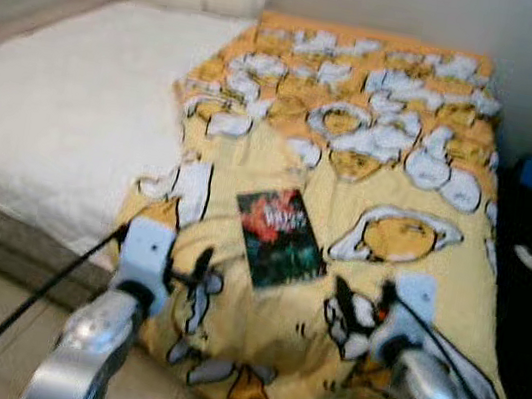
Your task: Clean up the room
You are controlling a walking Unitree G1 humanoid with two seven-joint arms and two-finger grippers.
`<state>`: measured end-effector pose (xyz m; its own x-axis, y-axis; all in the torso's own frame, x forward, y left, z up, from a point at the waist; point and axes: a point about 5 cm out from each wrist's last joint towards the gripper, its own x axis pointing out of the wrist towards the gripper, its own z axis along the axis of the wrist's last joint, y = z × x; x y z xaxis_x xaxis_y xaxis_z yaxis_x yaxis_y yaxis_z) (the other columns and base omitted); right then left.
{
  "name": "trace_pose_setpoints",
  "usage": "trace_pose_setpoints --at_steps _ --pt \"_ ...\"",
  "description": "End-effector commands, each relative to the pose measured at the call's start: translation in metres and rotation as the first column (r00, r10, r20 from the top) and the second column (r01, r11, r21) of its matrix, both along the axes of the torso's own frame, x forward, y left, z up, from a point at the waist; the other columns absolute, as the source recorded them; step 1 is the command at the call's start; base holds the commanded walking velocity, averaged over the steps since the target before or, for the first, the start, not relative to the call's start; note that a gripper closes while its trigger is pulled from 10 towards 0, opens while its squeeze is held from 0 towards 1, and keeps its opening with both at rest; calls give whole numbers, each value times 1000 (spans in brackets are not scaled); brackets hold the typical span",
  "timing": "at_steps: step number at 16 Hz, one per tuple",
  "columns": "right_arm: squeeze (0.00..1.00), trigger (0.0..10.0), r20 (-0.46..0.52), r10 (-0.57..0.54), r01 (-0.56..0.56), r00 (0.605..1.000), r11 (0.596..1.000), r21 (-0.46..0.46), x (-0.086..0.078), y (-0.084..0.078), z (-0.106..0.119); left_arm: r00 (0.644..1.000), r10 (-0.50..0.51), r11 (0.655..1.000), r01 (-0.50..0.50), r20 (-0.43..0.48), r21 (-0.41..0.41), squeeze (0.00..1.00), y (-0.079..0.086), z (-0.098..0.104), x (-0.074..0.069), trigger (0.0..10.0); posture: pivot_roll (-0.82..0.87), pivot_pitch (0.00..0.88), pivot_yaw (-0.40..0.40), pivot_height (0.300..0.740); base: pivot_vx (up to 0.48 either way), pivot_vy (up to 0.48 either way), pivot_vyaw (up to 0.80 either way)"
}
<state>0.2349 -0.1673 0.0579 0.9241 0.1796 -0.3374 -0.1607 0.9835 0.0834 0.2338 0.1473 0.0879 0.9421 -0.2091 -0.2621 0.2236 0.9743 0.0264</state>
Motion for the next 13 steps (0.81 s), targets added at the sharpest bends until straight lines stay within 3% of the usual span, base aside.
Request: trace_pose_setpoints --at_steps 1,8,13 --pt "0 10000 40 10 -10 999 1000 3 7 4 7 1000 29 999 -29 -2 30 847 9 -1 -2 10000 -117 0 72 740 300 0 0" --pt "0 10000 79 -64 67 995 997 -35 6 -3 11 999 40 998 -41 15 40 847 15 2 4 10000 -120 0 68 740 306 0 0" --pt "0 10000 87 -48 51 995 998 -33 7 0 11 999 42 998 -43 19 45 851 16 2 6 10000 -123 0 73 740 307 0 0"
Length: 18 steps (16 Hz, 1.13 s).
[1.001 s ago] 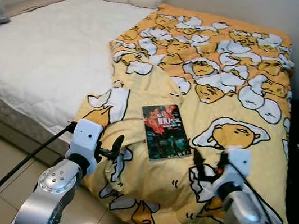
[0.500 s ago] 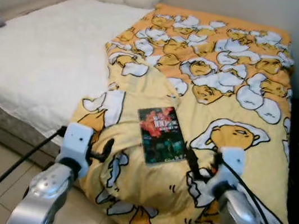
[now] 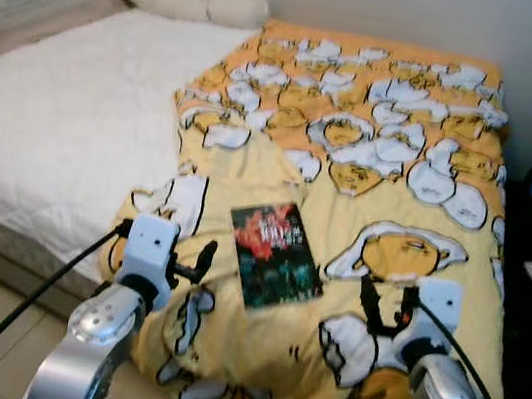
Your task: Clean up the room
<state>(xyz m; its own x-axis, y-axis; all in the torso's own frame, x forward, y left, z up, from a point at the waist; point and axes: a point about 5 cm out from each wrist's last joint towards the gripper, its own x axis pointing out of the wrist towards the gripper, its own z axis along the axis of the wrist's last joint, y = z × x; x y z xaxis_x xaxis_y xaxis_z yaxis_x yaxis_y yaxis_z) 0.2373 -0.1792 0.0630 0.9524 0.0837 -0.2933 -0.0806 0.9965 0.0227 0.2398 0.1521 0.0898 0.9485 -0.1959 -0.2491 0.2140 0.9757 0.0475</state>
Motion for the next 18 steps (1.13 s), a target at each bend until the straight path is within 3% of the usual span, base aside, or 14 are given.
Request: trace_pose_setpoints --at_steps 1,8,10,11,12,13,14,15,16,17,18 --pt "0 10000 37 35 -36 999 999 15 7 12 7 1000 30 999 -30 4 26 851 11 1 1 10000 -122 0 72 740 307 0 0" --pt "0 10000 32 95 -95 995 995 22 19 13 3 1000 -23 998 23 -6 50 820 4 -1 -3 10000 -115 0 79 740 211 0 0" --pt "0 10000 16 109 -109 994 994 31 23 14 -2 999 -39 996 41 -23 73 725 4 -2 -2 10000 -107 0 80 740 0 0 0" --pt "827 10000 15 137 -138 990 987 87 29 19 -3 998 -49 995 51 -25 81 631 5 -1 2 10000 -98 0 82 740 0 0 0" --pt "1000 10000 -1 170 -169 985 976 139 38 24 -4 997 -63 994 66 -32 87 541 5 1 7 10000 -93 0 83 740 0 0 0" --pt "1000 10000 -12 183 -179 983 972 153 42 25 -5 997 -69 994 72 -37 88 541 5 1 8 10000 -92 0 84 740 0 0 0" --pt "1000 10000 -90 265 -248 960 955 165 54 32 -8 991 -110 990 117 -76 84 416 6 2 11 10000 -89 0 91 740 0 0 0" --pt "1000 10000 -106 302 -285 948 947 147 64 35 -5 984 -147 986 154 -100 63 306 6 4 11 10000 -90 0 90 740 0 0 0" --pt "1000 10000 -111 313 -293 943 942 165 69 36 -3 980 -170 983 176 -108 47 90 5 5 12 10000 -88 3 91 740 0 0 0" --pt "1000 10000 -121 336 -311 934 932 189 84 37 0 965 -230 971 236 -127 39 16 5 8 14 10000 -86 7 92 740 0 0 0" --pt "1000 10000 -124 343 -317 931 929 194 88 38 1 959 -250 965 258 -136 43 16 6 8 15 10000 -84 10 94 740 0 0 0"
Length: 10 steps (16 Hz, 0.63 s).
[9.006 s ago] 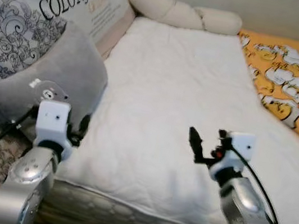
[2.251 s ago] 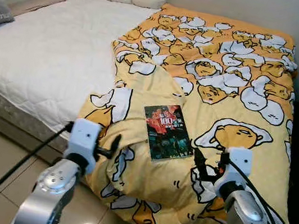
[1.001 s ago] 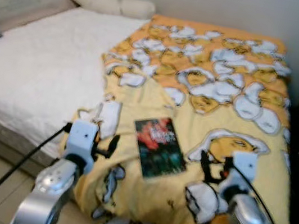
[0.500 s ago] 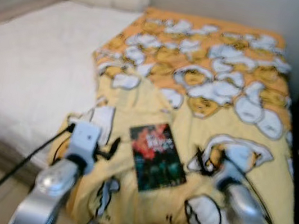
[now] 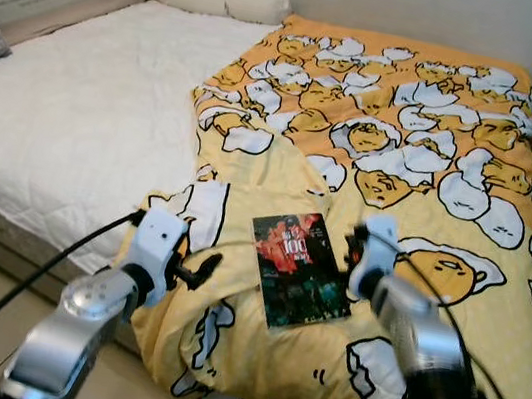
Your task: Clean up the room
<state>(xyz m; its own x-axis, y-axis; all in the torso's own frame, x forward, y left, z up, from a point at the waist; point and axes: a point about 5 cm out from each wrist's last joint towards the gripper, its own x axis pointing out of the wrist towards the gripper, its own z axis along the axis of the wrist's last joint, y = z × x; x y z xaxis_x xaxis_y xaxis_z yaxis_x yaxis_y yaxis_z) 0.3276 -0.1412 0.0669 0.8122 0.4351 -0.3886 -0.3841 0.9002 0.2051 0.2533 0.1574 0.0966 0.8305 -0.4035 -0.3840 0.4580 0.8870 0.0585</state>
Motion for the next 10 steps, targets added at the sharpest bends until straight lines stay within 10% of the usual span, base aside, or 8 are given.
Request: trace_pose_setpoints --at_steps 1,10 --pt "1000 10000 -25 -4 4 1000 1000 25 3 -1 -3 999 -45 999 45 -24 -4 4 0 2 1 10000 -82 17 93 740 0 0 0" --pt "1000 10000 -232 -24 24 972 1000 -2 7 -4 -27 966 -213 976 217 -144 13 0 6 8 -2 10000 -74 84 84 740 0 0 0"
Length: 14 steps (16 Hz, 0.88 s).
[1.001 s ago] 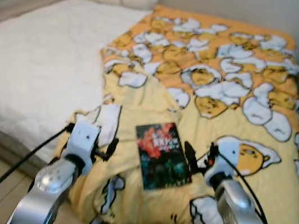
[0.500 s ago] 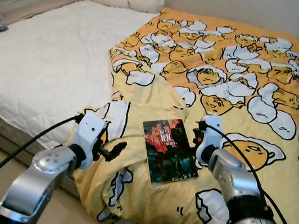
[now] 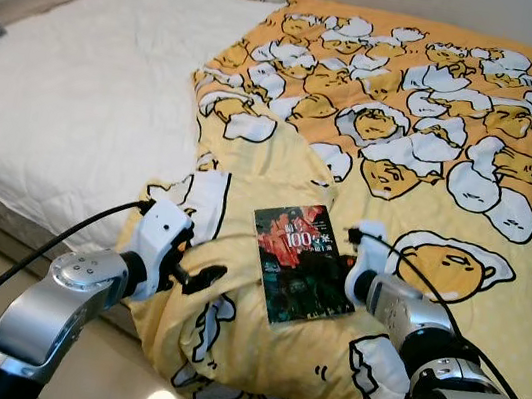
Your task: Clean up the room
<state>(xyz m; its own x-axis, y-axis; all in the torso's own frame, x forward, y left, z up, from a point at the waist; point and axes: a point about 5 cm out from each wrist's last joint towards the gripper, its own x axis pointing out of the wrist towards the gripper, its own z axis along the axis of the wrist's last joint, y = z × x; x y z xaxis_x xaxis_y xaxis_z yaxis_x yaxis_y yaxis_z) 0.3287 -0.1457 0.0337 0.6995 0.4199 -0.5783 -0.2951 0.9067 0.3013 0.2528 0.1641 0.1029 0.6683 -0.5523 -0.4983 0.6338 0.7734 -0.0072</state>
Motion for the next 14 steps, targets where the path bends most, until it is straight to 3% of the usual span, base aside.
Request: trace_pose_setpoints --at_steps 1,3,7,8,10,11,12,14 --pt "1000 10000 12 13 -13 1000 1000 -8 5 1 5 1000 -21 999 22 -10 24 0 -1 0 -3 10000 -73 82 81 740 0 0 0" --pt "1000 10000 -10 51 -51 999 999 -19 0 2 0 1000 -25 999 26 -18 29 0 -1 -1 -6 10000 -70 75 75 740 0 0 0" --pt "1000 10000 -7 -6 6 1000 996 -85 -2 -6 -5 1000 -15 999 16 -18 37 0 2 -1 -6 10000 -65 65 75 740 0 0 0" --pt "1000 10000 10 -73 73 997 993 -93 1 -16 -3 1000 -12 999 12 -13 45 0 3 0 -4 10000 -67 62 76 740 0 0 0" --pt "961 10000 4 -99 99 995 991 -89 0 -25 -3 1000 -10 999 11 -10 50 0 3 -1 -4 10000 -72 53 79 740 0 0 0" --pt "894 10000 -2 -98 98 995 992 -85 0 -28 -3 1000 -12 999 12 -10 50 0 3 -1 -4 10000 -74 52 82 740 0 0 0" --pt "553 10000 7 -112 112 994 990 -87 0 -32 -2 1000 -12 999 13 -8 53 0 4 -1 -2 10000 -75 52 82 740 0 0 0" --pt "490 10000 -11 -110 109 994 993 -48 -1 -34 -1 1000 -15 998 15 -7 53 0 3 -1 -2 10000 -79 53 82 740 0 0 0"
